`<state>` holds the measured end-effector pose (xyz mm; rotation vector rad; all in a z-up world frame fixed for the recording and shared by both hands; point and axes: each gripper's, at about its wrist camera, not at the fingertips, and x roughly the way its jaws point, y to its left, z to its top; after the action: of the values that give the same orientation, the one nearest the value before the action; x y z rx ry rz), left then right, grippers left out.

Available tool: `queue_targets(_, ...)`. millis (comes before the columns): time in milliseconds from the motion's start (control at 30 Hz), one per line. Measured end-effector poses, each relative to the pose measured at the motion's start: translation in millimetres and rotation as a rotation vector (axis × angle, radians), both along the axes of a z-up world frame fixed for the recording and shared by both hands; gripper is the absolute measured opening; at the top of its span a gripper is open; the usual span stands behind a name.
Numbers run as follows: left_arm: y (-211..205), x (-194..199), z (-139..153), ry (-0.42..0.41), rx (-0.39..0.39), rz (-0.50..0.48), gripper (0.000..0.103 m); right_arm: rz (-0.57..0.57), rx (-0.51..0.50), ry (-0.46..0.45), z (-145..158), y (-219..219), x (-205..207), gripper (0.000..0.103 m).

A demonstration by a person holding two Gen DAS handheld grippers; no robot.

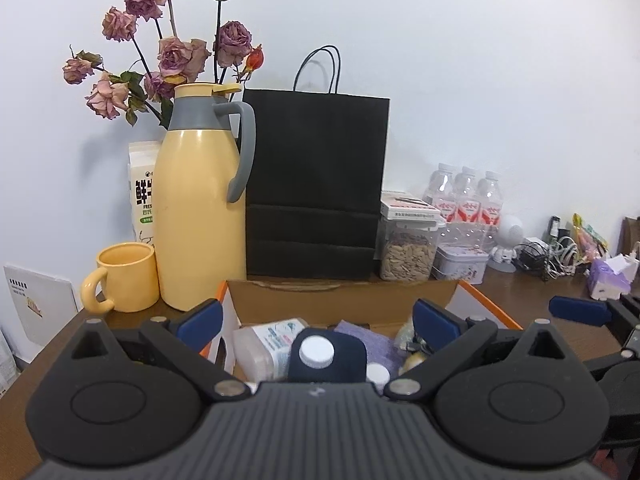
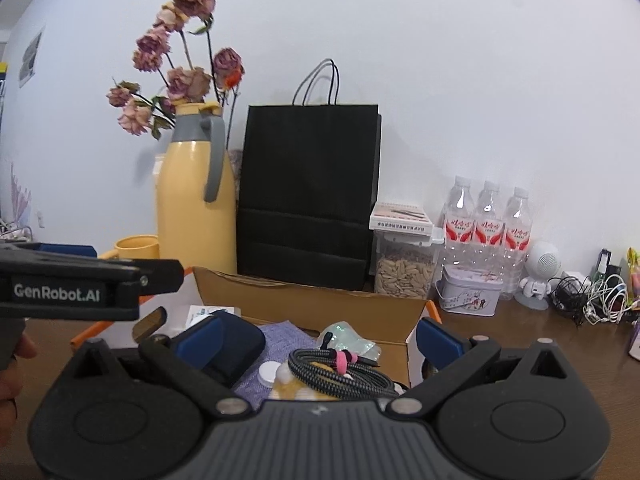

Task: Organize objects
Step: 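Lower the white cap and orange item into the box and open both tools, then withdraw and grasp the black USB cable on the table with the right tool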

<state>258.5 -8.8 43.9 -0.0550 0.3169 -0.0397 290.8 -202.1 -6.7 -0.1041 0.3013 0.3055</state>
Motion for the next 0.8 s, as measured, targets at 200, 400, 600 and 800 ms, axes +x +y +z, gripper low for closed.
queue_targets(200, 7.6, -25.1, -5.3, 0.035, 0.02, 0.004, 0.103, 0.01, -0.004, 0.011, -2.3, -14.2, -31.9, 0.103)
queue_targets(400, 23.6, -51.4, -17.6, 0.111, 0.006, 0.018, 0.103, 0.007, -0.027, 0.074, -20.9, -29.4, -59.5, 0.103)
queue_targets(600, 35.3, -77.9, -30.7, 0.171, 0.023, 0.035, 0.103, 0.031, -0.052, 0.149, -41.5, -36.1, -84.1, 0.103)
queue_targets(800, 43.1, -101.0, -40.4, 0.214, 0.024, 0.041, 0.103, 0.063, -0.091, 0.221, -63.1, -33.5, -102.8, 0.103)
